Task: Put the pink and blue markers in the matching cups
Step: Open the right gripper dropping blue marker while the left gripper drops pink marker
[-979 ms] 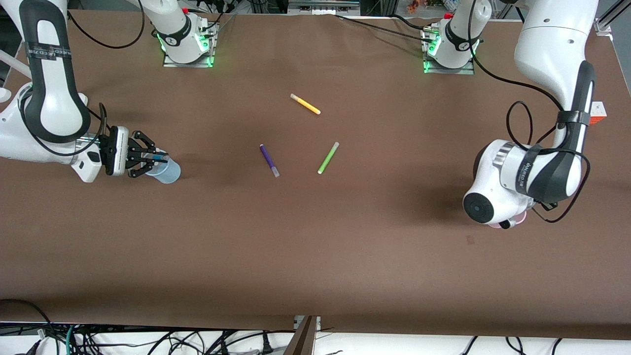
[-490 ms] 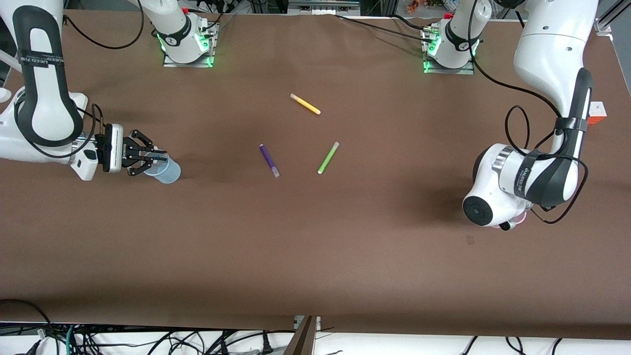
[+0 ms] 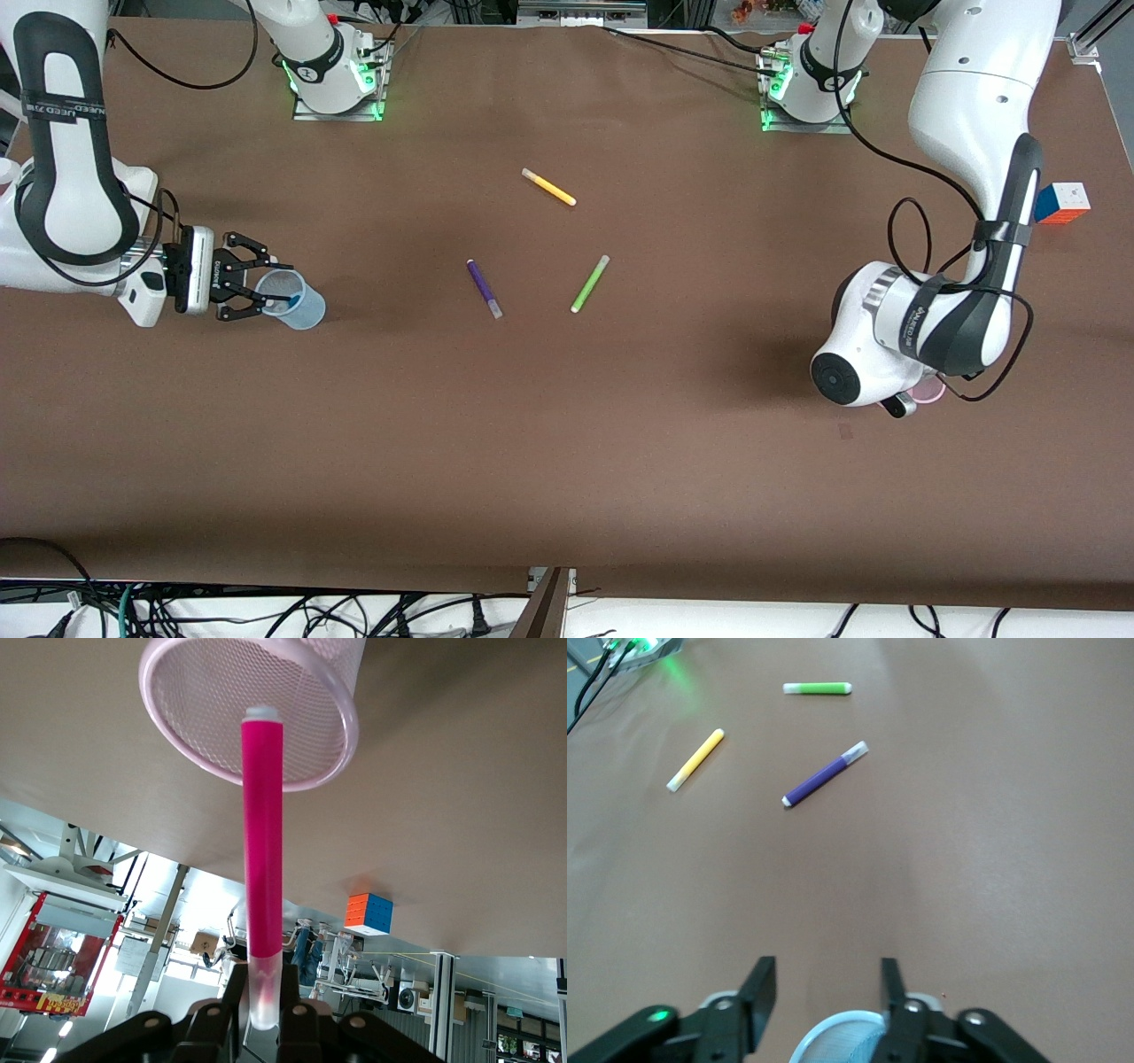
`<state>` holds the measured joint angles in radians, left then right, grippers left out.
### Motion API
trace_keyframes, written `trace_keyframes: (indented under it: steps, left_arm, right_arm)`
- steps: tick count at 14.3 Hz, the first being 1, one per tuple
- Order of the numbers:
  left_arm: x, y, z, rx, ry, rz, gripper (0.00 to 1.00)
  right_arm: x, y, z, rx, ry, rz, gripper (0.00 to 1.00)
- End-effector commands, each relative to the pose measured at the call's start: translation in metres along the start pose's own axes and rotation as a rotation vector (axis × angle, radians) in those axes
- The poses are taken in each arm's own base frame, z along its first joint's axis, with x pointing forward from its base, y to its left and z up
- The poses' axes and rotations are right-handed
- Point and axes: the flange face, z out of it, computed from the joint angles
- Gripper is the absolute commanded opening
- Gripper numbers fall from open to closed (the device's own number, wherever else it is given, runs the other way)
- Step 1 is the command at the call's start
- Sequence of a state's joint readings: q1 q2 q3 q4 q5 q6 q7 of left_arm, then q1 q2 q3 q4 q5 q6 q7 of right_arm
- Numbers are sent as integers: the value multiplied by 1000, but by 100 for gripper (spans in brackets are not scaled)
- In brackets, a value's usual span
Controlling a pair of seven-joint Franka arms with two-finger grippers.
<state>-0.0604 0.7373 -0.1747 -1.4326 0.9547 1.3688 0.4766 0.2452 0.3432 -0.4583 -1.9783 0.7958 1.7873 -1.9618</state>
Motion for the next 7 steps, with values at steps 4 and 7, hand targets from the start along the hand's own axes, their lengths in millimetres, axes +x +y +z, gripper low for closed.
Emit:
trace_keyframes:
  steps: [4, 7]
  left_arm:
    - [5, 4, -4, 26, -51, -106, 63]
    - [3, 3, -5, 23, -46, -107, 100]
  right_arm:
    - [43, 12, -37, -38, -59, 309, 100]
    - [69, 16, -57, -81, -153, 577, 100]
